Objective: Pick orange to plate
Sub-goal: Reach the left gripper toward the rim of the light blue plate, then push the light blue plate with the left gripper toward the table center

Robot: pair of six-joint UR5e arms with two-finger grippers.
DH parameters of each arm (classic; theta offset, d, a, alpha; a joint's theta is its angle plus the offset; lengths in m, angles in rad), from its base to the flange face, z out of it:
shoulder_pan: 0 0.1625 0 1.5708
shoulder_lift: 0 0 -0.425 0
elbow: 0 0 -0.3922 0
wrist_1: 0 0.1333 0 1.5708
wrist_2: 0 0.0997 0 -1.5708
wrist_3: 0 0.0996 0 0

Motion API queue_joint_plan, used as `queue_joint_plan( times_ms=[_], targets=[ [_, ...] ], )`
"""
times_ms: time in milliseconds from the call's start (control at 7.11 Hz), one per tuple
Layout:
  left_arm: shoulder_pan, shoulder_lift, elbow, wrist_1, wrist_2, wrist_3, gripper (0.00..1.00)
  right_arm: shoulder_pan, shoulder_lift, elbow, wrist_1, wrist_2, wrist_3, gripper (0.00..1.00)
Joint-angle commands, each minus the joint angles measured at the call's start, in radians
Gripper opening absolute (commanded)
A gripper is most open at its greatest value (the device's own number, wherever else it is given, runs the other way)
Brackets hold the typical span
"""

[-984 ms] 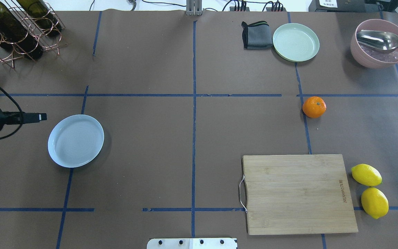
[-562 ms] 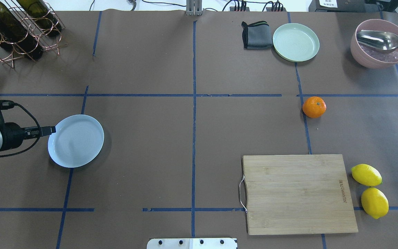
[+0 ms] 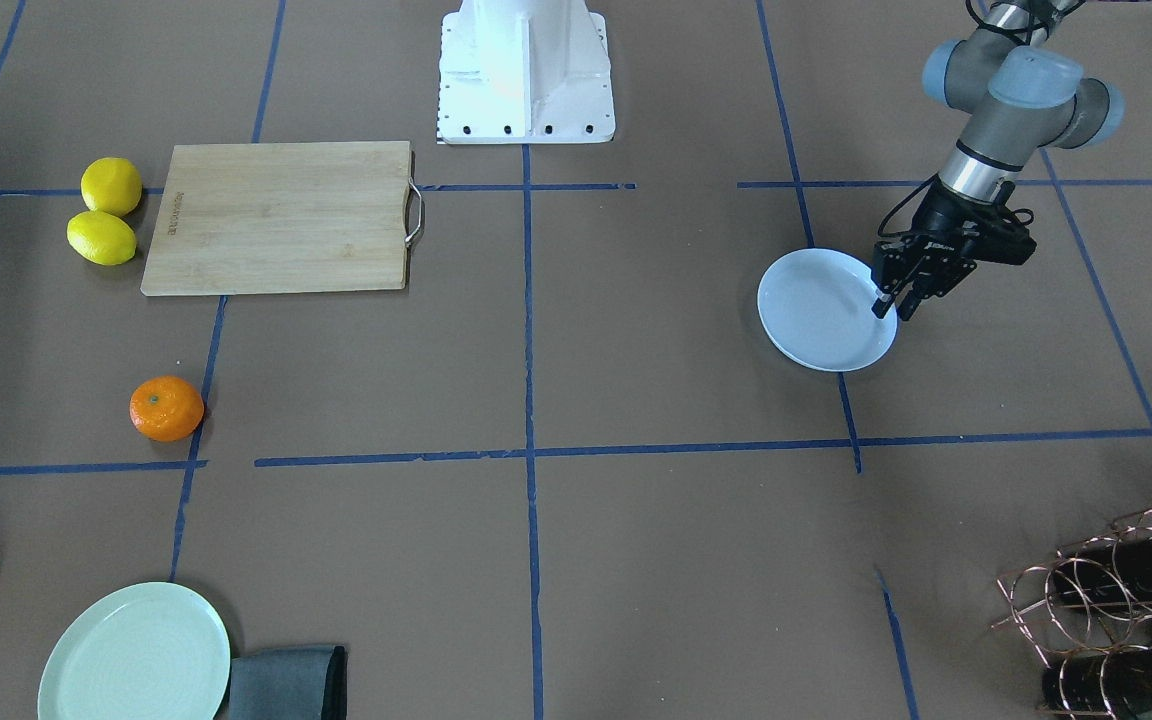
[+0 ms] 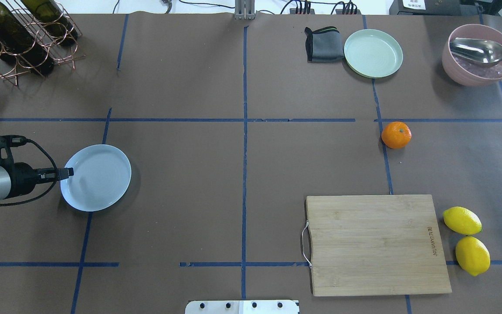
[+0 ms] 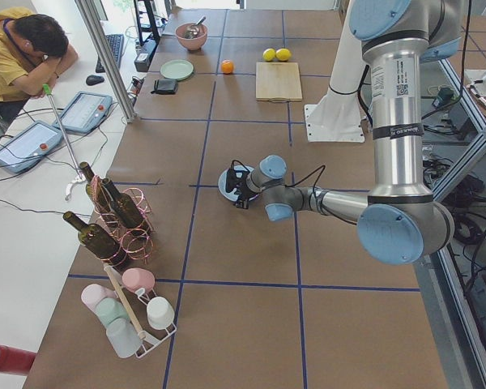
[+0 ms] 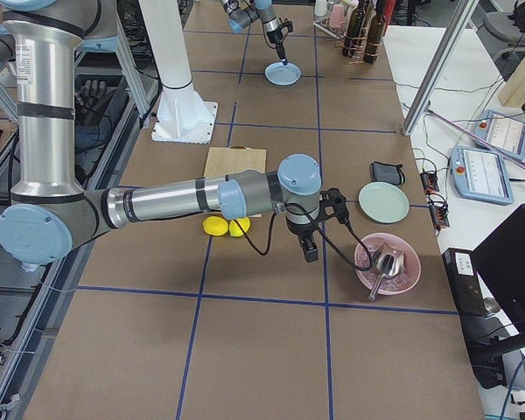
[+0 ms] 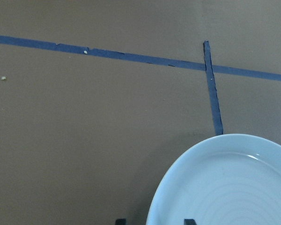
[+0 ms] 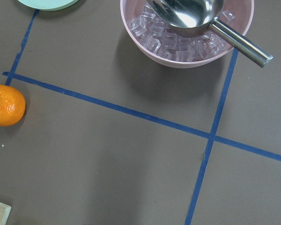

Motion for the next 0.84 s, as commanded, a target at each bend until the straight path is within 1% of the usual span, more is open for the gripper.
queue_joint_plan(
  times_ms=[0,281,422,703],
  targets=[
    [0.003,0.000,0.001,0.000,0.003,0.000,0.00,0.000,-0.002,-0.003,0.000,0.000,-0.001,1.00],
    [0.001,-0.011,-0.019,0.003,0.000,0.005,0.00,0.000,-0.002,-0.004,0.000,0.000,-0.001,1.00],
    [0.001,-0.032,-0.043,0.008,-0.006,0.005,0.00,0.000,-0.002,-0.004,0.000,0.000,-0.001,1.00],
    [-0.003,-0.150,-0.031,0.020,0.000,-0.003,0.00,0.000,-0.002,-0.003,0.000,0.000,-0.001,1.00]
  ],
)
